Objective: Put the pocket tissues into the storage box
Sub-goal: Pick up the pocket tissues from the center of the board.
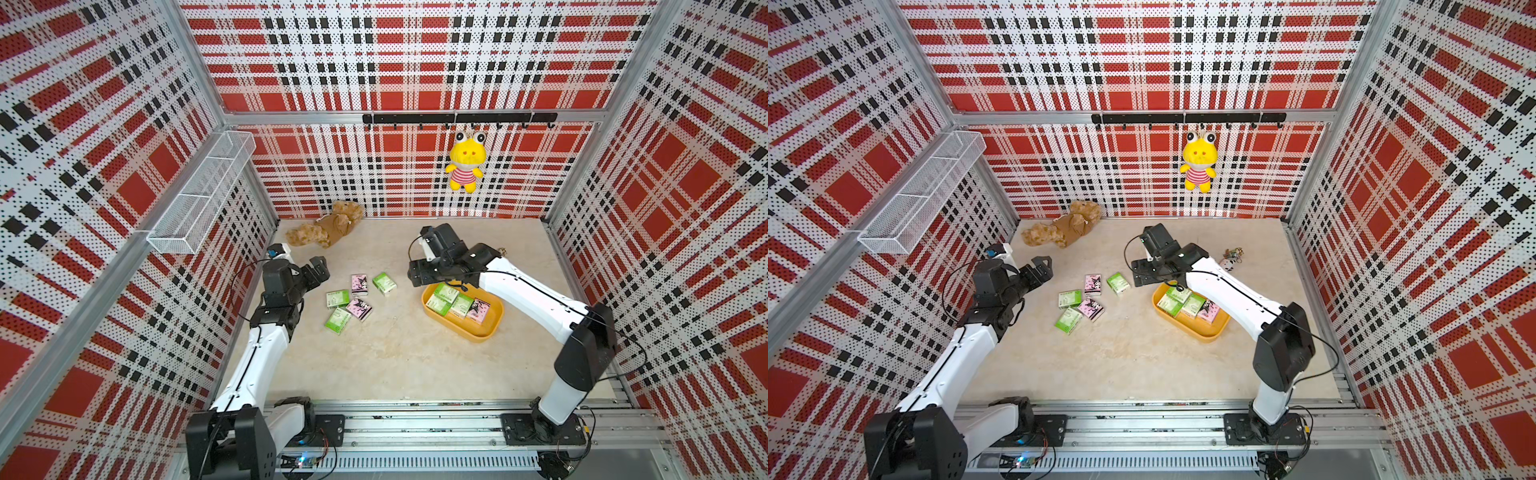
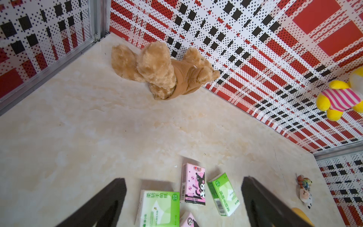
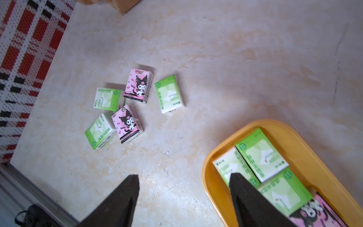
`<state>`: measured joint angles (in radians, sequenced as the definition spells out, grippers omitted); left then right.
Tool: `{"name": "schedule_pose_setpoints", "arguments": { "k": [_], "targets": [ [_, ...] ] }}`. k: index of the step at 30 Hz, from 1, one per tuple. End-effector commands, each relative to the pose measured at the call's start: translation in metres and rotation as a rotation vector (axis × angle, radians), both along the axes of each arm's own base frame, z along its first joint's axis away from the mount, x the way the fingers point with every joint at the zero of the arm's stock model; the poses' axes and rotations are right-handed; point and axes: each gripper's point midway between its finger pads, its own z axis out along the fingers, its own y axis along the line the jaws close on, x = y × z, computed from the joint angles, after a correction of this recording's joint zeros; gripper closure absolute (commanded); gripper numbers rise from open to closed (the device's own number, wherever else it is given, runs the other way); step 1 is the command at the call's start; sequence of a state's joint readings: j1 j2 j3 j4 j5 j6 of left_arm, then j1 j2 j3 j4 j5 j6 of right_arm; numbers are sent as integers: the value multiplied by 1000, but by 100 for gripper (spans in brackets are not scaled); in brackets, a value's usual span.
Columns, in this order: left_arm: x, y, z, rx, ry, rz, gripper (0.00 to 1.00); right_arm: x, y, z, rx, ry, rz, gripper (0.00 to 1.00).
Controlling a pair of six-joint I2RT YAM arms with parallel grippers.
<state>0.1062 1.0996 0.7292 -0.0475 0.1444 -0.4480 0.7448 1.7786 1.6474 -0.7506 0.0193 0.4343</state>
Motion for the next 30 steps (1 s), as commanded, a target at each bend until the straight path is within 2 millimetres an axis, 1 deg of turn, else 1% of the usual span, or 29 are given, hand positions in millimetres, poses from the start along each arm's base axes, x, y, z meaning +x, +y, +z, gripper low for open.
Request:
{"name": "schedule_pose_setpoints", "arguments": {
  "k": [1,4,7,10,13,16,20,25,30],
  "targets": [
    [-2,7,20,-14,-36,16,1,-7,39,-26,-113,-26,151,16],
    [-6,17,21,-31,-39,32,1,-7,74,-39,-115,-26,229,15],
    [-10,29,23,-35,-39,60,1,-7,101,-50,-128,-45,296,10],
    [-13,38,23,-36,-37,79,1,-4,121,-58,-160,-71,363,6],
    [-13,39,21,-39,-33,80,1,-5,135,-72,-192,-66,419,4],
    [-15,38,18,-40,-29,78,1,-11,144,-90,-237,-58,473,4],
    [-17,37,12,-39,-19,76,1,-20,150,-113,-266,-28,518,3],
    [-17,37,9,-38,-12,74,1,-29,156,-130,-279,-6,547,2],
    [-17,37,9,-39,-12,69,1,-30,161,-144,-296,11,549,2]
  ]
}}
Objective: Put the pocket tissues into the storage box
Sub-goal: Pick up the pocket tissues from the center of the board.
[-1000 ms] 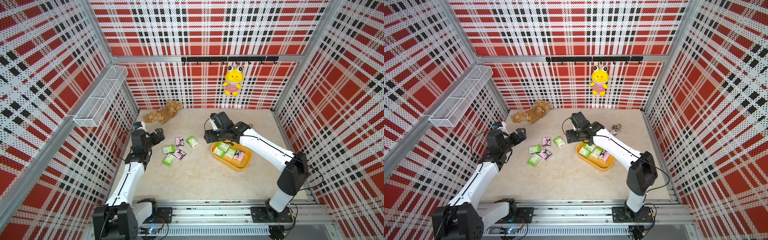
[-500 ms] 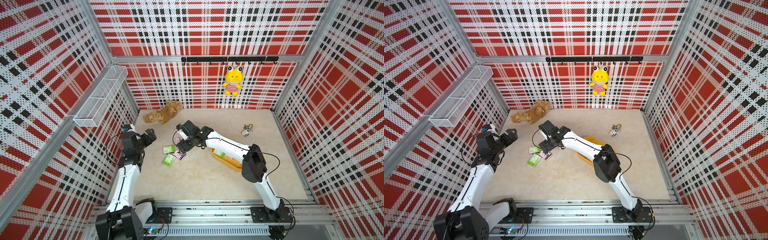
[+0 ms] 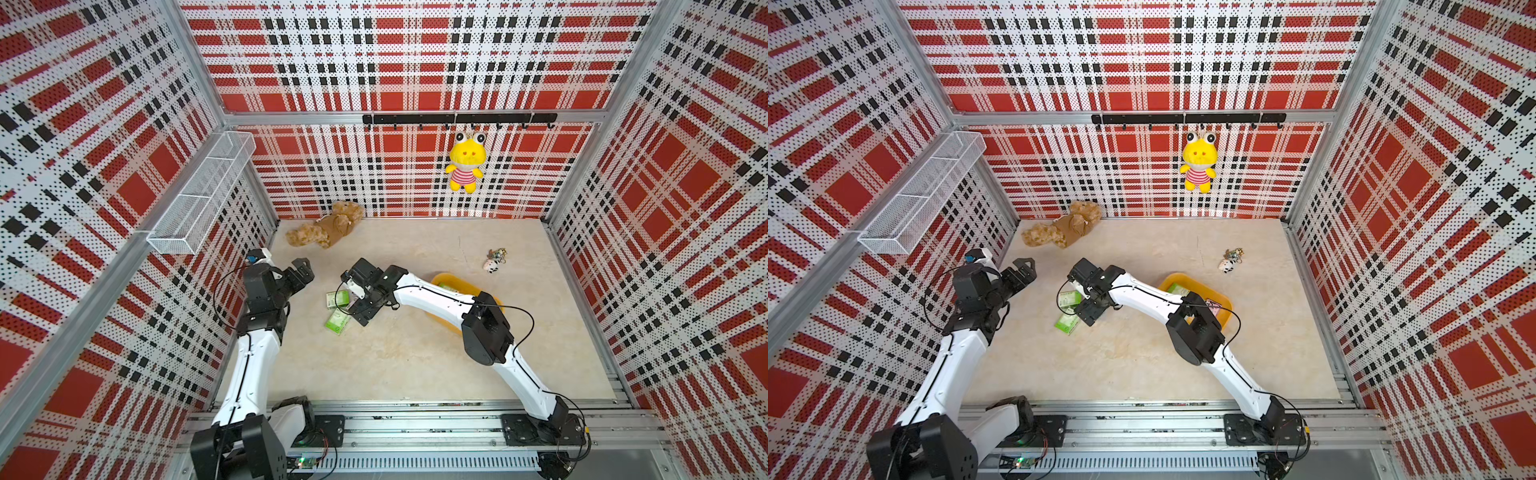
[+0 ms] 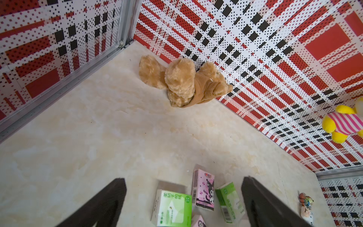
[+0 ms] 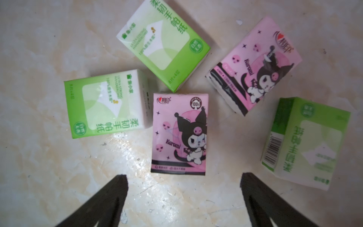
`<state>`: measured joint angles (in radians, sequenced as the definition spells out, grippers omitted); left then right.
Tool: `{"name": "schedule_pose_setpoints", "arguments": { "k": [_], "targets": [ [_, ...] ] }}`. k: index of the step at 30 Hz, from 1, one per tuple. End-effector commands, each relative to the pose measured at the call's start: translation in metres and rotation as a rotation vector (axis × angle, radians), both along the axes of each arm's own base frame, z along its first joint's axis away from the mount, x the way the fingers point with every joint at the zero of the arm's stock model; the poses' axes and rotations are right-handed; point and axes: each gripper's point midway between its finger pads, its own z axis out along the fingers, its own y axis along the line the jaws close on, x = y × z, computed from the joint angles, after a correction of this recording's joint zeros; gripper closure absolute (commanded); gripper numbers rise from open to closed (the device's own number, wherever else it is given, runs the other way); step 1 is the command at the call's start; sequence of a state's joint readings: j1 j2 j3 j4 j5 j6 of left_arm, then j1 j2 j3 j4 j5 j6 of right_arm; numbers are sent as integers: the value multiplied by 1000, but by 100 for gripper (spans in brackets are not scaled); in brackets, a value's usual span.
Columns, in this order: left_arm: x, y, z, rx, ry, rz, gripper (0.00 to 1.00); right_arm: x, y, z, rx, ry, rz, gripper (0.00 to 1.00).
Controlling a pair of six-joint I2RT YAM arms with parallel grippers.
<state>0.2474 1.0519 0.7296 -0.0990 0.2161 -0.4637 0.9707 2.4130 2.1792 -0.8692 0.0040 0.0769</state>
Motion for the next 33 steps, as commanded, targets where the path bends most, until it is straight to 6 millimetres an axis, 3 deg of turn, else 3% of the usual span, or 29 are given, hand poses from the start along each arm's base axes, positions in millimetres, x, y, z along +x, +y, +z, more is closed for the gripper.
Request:
{"name": "schedule_pose_setpoints", "arguments": {
  "k": [1,15,33],
  "targets": [
    [-3,-1,3,5,-10,-12,1,-1,7,-8,-11,8,15,2],
    [-4,-2,-1,9,-5,-16,1,-3,10,-36,-46,51,19,8],
    [-4,-2,-3,15,1,-16,1,-2,14,-43,-42,71,6,22]
  ]
}}
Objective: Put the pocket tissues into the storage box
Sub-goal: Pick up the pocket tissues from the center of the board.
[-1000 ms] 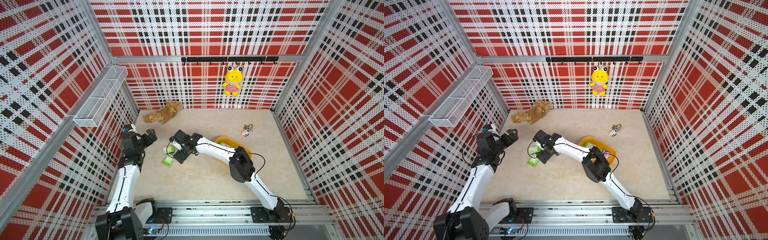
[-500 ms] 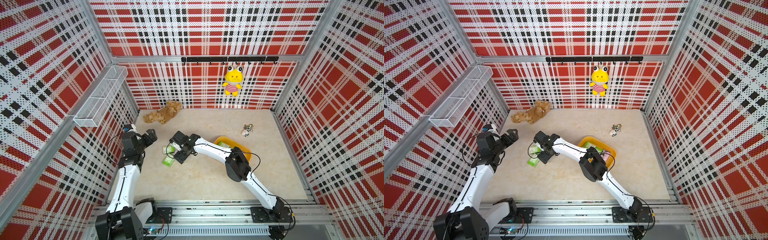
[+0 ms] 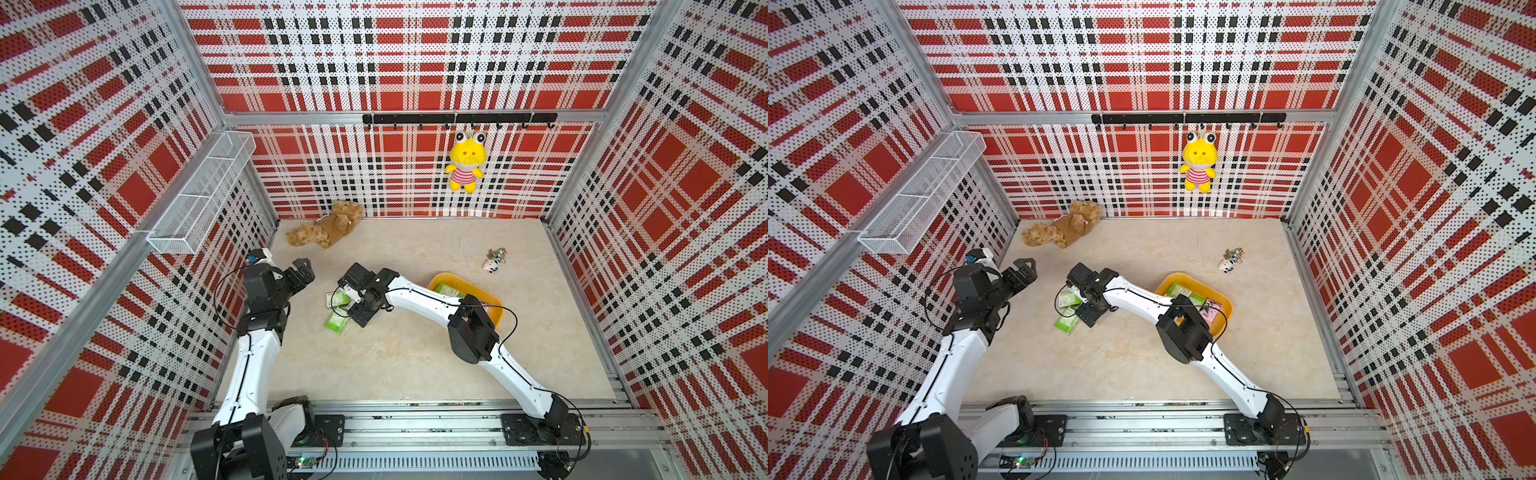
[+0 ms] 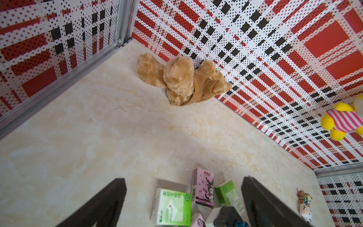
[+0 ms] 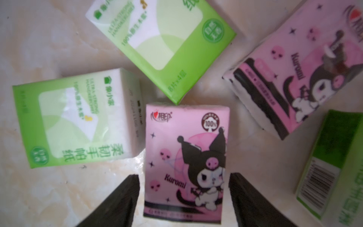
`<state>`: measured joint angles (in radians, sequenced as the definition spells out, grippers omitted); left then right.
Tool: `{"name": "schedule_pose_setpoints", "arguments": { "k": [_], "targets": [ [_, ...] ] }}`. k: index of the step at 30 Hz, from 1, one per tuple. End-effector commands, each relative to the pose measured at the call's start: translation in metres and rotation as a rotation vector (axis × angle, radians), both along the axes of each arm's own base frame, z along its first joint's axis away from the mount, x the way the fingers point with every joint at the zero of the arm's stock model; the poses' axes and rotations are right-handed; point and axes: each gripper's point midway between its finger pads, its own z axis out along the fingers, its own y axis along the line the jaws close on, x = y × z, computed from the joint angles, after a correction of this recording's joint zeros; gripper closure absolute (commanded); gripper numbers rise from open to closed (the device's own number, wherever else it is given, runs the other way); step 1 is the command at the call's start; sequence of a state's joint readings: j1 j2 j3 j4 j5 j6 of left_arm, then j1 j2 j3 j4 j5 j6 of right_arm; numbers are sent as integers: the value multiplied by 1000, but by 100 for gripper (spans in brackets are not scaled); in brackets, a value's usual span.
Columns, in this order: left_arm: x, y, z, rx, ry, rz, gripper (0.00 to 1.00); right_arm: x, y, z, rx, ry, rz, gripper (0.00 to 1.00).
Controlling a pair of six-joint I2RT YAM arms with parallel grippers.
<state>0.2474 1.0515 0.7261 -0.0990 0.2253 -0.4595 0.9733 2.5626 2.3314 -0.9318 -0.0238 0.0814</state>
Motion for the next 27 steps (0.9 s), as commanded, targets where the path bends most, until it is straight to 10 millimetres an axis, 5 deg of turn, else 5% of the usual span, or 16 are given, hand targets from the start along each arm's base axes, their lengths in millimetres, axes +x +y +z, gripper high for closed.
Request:
{"name": "schedule_pose_setpoints", "arguments": {
  "k": [1,7,13,19,23,27],
  "targets": [
    [-4,0,-1,15,-2,-6,1,-2,1,-6,-8,13,-6,23],
    [-3,0,-1,15,-1,-7,1,1,4,3,16,0,-20,27],
    [-3,-2,0,8,-3,-12,1,4,11,23,77,-25,-27,42],
    [-2,-2,6,7,-16,-13,1,7,7,31,76,-38,-41,44],
    [-1,-3,9,3,-21,-15,1,17,-5,64,131,-77,-82,46],
    [1,-5,14,4,-28,-19,1,28,-37,116,205,-119,-147,47]
  ]
}}
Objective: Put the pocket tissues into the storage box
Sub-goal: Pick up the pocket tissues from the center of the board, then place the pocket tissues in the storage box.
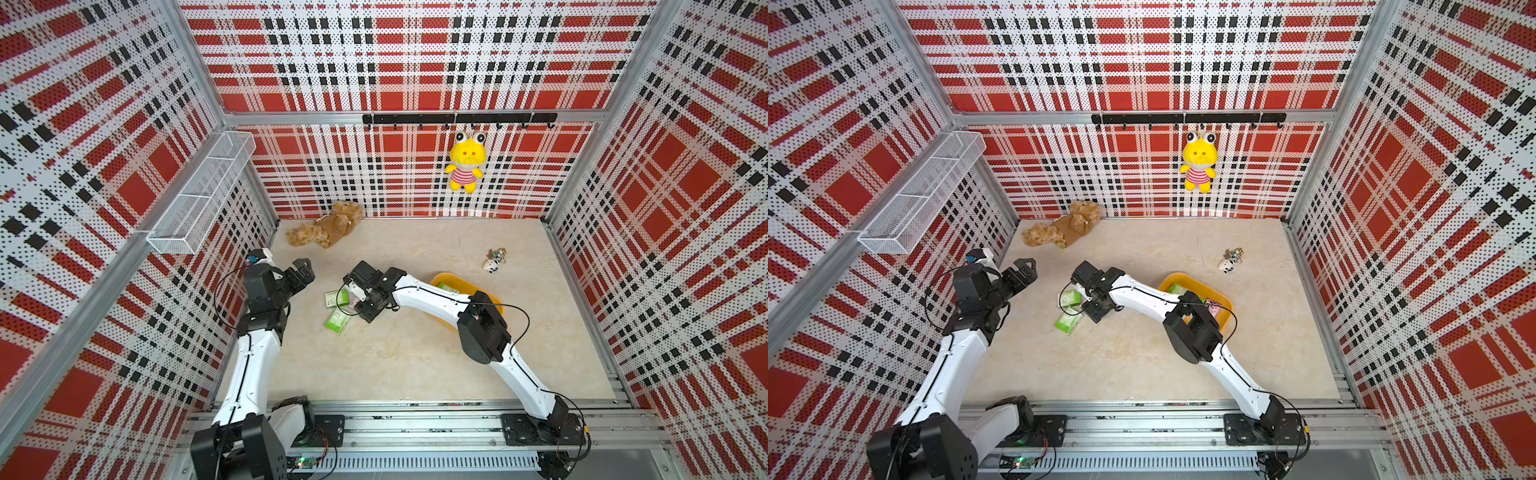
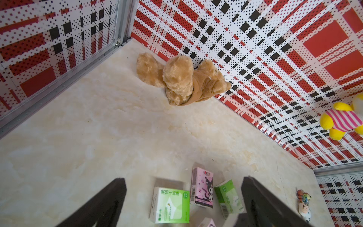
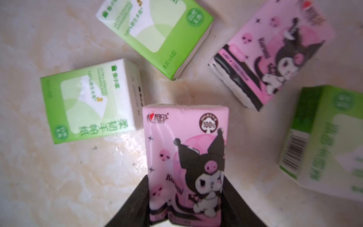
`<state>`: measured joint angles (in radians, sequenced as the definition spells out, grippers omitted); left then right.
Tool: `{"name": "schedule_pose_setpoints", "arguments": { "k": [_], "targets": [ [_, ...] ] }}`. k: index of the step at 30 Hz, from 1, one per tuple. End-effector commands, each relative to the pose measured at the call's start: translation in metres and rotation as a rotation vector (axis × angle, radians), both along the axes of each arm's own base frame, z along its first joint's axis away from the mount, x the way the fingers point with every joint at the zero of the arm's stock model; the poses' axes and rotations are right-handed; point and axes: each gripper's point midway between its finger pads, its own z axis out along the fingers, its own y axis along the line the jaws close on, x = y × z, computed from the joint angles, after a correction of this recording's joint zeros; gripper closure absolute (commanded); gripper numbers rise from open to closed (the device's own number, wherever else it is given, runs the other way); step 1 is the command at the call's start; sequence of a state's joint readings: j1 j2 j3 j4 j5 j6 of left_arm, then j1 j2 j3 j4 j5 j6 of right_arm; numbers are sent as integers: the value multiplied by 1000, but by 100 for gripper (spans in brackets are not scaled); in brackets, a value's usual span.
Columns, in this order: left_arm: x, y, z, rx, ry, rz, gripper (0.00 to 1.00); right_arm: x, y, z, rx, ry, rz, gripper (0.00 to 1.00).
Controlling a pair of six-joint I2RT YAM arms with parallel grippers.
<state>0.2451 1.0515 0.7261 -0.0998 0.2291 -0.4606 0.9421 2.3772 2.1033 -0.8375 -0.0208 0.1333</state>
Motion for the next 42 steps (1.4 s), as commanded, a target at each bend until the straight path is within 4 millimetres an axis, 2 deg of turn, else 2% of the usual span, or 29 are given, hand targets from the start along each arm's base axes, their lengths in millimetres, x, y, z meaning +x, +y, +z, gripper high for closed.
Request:
{"name": "schedule_pose_setpoints", "arguments": {
  "k": [1,4,6,10,13,15,18,21,22,23,33,42],
  "targets": [
    [1,-3,15,8,-29,-13,1,23,-22,98,161,-125,-83,47],
    [2,-4,17,9,-30,-13,1,15,-64,123,153,-154,-117,47],
    [3,-6,17,10,-28,-14,1,7,-97,127,118,-161,-147,46],
    [8,-14,16,13,-20,-24,1,-11,-170,111,7,-162,-238,46],
    [11,-20,18,18,-24,-32,1,-26,-212,102,-25,-141,-300,47],
    [12,-25,20,22,-26,-39,1,-35,-230,96,-10,-105,-329,47],
    [15,-29,19,23,-25,-47,1,-48,-245,83,25,-30,-341,47],
    [15,-32,17,23,-20,-53,1,-48,-270,69,15,7,-403,47],
    [15,-32,16,25,-19,-54,1,-50,-262,70,74,44,-391,47],
    [15,-32,16,26,-17,-54,1,-49,-266,67,68,42,-402,47],
    [12,-30,9,45,-5,-47,1,-55,-310,29,-194,29,-386,48],
    [13,-30,6,47,0,-47,1,-51,-317,16,-257,16,-388,47]
  ]
}}
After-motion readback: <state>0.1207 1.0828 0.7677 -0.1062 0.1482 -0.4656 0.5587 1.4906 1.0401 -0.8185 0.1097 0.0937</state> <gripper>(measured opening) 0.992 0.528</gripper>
